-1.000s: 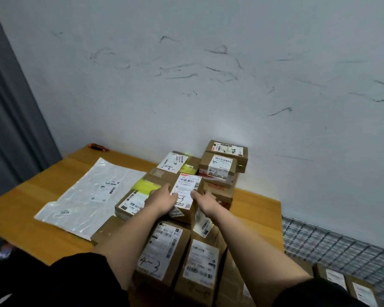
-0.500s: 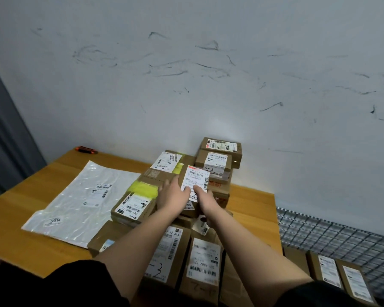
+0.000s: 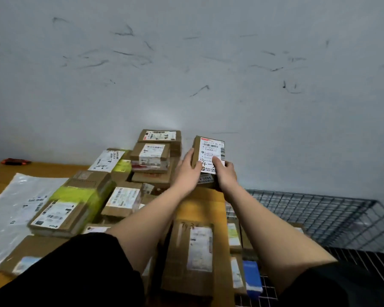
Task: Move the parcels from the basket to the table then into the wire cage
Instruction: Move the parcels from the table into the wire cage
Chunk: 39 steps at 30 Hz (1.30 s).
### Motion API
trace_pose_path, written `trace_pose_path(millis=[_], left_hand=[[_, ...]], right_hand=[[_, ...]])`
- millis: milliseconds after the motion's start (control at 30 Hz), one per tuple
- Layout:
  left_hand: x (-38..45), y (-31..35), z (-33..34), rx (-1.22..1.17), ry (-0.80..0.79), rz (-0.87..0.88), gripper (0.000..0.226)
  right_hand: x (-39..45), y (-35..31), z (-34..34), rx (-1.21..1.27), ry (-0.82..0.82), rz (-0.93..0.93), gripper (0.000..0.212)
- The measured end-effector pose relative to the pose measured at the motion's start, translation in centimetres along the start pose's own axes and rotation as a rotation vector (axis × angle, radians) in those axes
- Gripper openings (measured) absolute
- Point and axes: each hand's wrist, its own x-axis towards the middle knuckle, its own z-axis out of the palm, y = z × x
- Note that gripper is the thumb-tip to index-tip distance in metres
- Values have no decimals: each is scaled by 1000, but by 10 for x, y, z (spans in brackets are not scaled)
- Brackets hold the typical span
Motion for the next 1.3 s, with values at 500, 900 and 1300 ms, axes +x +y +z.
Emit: trace_pose_path(millis=[500,900,1300], left_hand=[[-26,33,322,-11,-182,-309,42],[-58,-119,463,303,-328,-610,45],[-62,-267,542,425,-534,-622,56]], right_hand=[[87,122,-277,-197,21,112,57],[130,350,-303,-68,-78,498,68],[166,535,-280,-26,-139,620,49]])
